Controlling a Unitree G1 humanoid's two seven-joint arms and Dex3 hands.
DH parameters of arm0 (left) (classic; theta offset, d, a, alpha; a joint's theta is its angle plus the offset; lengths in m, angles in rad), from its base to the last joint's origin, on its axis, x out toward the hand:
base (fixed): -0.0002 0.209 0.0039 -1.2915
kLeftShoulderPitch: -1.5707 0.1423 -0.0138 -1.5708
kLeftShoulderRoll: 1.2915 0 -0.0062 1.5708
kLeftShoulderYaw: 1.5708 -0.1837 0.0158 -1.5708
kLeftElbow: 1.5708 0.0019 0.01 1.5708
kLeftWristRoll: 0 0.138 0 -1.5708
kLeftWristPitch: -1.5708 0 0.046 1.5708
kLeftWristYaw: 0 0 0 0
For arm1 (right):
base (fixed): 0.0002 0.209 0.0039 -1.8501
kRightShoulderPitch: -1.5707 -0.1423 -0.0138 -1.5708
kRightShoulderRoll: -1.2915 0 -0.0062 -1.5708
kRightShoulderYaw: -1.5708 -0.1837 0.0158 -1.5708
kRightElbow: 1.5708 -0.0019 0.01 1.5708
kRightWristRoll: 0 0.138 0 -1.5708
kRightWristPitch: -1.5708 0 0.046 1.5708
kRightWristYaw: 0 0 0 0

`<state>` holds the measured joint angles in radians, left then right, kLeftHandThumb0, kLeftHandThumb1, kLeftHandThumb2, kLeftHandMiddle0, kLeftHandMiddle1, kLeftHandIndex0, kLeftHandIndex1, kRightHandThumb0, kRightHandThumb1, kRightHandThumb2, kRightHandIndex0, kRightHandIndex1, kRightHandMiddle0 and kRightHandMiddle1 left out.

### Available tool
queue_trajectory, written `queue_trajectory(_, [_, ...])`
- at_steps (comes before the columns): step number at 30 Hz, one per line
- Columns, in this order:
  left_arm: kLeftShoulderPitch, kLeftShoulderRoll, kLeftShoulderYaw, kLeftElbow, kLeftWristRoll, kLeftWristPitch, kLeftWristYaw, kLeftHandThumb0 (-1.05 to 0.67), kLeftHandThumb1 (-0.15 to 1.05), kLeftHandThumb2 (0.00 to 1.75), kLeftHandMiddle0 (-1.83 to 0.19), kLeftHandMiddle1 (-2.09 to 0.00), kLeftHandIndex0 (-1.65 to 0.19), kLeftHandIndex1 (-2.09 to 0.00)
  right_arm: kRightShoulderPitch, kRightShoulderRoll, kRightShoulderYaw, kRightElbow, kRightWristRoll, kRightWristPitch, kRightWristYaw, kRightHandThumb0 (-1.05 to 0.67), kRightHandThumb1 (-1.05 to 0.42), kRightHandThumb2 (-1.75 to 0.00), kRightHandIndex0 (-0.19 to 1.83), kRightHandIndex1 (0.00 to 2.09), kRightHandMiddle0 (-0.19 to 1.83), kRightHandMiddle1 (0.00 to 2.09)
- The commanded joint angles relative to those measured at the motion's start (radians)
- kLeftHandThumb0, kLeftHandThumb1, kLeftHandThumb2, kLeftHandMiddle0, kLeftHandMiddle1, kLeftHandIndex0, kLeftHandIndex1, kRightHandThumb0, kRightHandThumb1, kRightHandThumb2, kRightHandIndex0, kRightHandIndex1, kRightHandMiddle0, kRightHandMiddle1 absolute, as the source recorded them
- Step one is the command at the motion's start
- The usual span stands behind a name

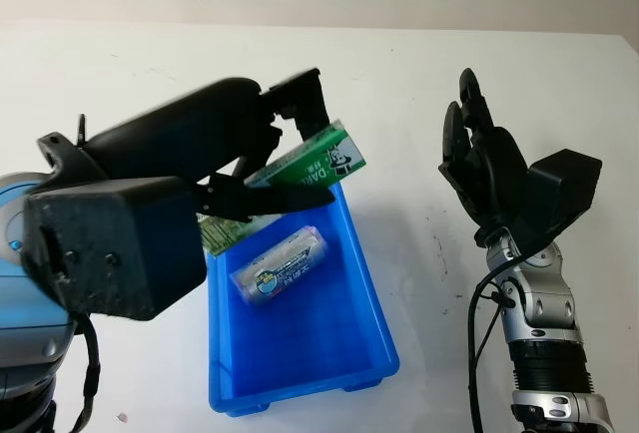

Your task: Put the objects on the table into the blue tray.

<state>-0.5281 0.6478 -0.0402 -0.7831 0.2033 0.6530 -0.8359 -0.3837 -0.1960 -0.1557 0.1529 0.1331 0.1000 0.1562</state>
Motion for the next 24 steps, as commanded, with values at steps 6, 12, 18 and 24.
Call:
queue_trajectory(6, [0.049,-0.01,-0.05,0.016,-0.06,0.026,0.051,-0.36,1.05,0.46,-0.7,-2.09,-0.25,-2.03,0.012,0.01,0.001,-0.011,0.006,-0.02,-0.004,-0.68,-1.05,-0.7,-0.19,0.0,-0.19,0.0])
queue_trajectory(12, [0.111,-0.059,-0.082,0.029,-0.07,-0.008,0.154,-0.37,1.05,0.47,-0.69,-2.09,-0.29,-2.09,0.018,0.014,0.001,-0.012,0.01,-0.02,-0.005,-0.68,-1.05,-0.7,-0.19,0.0,-0.19,0.0])
queue_trajectory(18, [0.153,-0.092,-0.09,0.049,-0.08,-0.024,0.223,-0.43,1.05,0.5,-0.45,-1.99,-0.16,-1.89,0.026,0.009,-0.001,-0.02,0.014,-0.017,-0.002,-0.68,-1.05,-0.7,-0.19,0.0,-0.19,0.0])
queue_trajectory(24, [0.161,-0.052,-0.107,0.066,-0.064,-0.082,0.22,-0.61,1.05,0.53,-0.44,-0.21,-0.11,-0.4,0.026,0.008,-0.002,-0.014,0.016,-0.02,-0.001,-0.67,-1.05,-0.69,-0.19,0.0,-0.19,0.0])
